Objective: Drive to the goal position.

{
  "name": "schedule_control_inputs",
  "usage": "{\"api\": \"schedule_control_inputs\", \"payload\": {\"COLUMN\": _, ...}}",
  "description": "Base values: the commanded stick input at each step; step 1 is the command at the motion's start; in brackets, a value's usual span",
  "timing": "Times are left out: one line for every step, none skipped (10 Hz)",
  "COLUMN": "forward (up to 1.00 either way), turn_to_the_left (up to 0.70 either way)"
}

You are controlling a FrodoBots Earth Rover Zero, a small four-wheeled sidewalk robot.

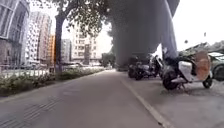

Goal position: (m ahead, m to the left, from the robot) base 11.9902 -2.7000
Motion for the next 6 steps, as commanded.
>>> {"api": "schedule_control_inputs", "payload": {"forward": 0.45, "turn_to_the_left": 0.00}}
{"api": "schedule_control_inputs", "payload": {"forward": 0.45, "turn_to_the_left": 0.00}}
{"api": "schedule_control_inputs", "payload": {"forward": 0.45, "turn_to_the_left": 0.00}}
{"api": "schedule_control_inputs", "payload": {"forward": 0.45, "turn_to_the_left": 0.00}}
{"api": "schedule_control_inputs", "payload": {"forward": 0.45, "turn_to_the_left": 0.00}}
{"api": "schedule_control_inputs", "payload": {"forward": 0.45, "turn_to_the_left": 0.00}}
